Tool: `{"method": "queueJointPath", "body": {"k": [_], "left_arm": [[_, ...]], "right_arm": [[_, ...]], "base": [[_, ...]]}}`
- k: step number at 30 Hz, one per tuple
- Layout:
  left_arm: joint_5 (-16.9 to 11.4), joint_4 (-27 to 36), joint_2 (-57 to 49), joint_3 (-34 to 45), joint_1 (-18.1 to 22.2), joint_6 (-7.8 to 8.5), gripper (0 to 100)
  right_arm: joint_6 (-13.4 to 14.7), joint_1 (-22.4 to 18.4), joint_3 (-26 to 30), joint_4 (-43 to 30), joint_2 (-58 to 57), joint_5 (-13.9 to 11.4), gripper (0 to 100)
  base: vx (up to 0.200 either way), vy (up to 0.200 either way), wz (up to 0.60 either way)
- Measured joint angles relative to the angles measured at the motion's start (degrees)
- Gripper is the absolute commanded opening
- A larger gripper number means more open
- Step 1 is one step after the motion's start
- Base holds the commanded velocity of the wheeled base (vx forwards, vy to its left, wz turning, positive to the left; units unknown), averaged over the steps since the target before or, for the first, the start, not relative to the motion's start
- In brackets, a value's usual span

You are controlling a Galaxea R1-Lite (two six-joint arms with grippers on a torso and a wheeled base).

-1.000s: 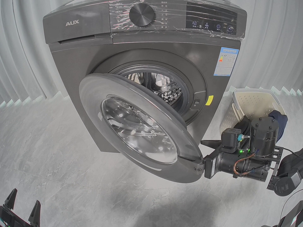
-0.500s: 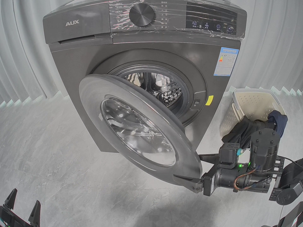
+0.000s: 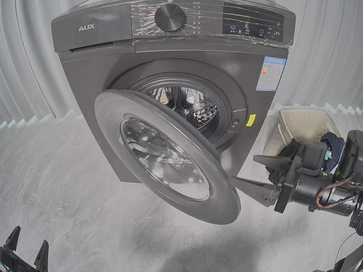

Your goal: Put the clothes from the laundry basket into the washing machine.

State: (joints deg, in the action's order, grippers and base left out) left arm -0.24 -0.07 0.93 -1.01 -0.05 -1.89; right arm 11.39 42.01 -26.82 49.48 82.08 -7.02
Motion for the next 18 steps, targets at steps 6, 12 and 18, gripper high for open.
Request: {"method": "queueJointPath", "body": {"k": [6, 12, 18], "left_arm": [[0.0, 0.0, 0.0, 0.0, 0.0, 0.0, 100], [0.0, 0.0, 0.0, 0.0, 0.0, -0.02, 100], [0.0, 0.0, 0.0, 0.0, 0.0, -0.02, 100]], "right_arm": [[0.6, -3.1, -2.0, -0.3, -2.0, -1.1, 100], [0.4, -9.3, -3.6, 0.2, 2.0, -0.5, 100], [0.0, -12.1, -3.8, 0.4, 7.8, 0.6, 100]], "base": [[0.0, 0.0, 0.0], [0.0, 0.0, 0.0], [0.0, 0.0, 0.0]]}}
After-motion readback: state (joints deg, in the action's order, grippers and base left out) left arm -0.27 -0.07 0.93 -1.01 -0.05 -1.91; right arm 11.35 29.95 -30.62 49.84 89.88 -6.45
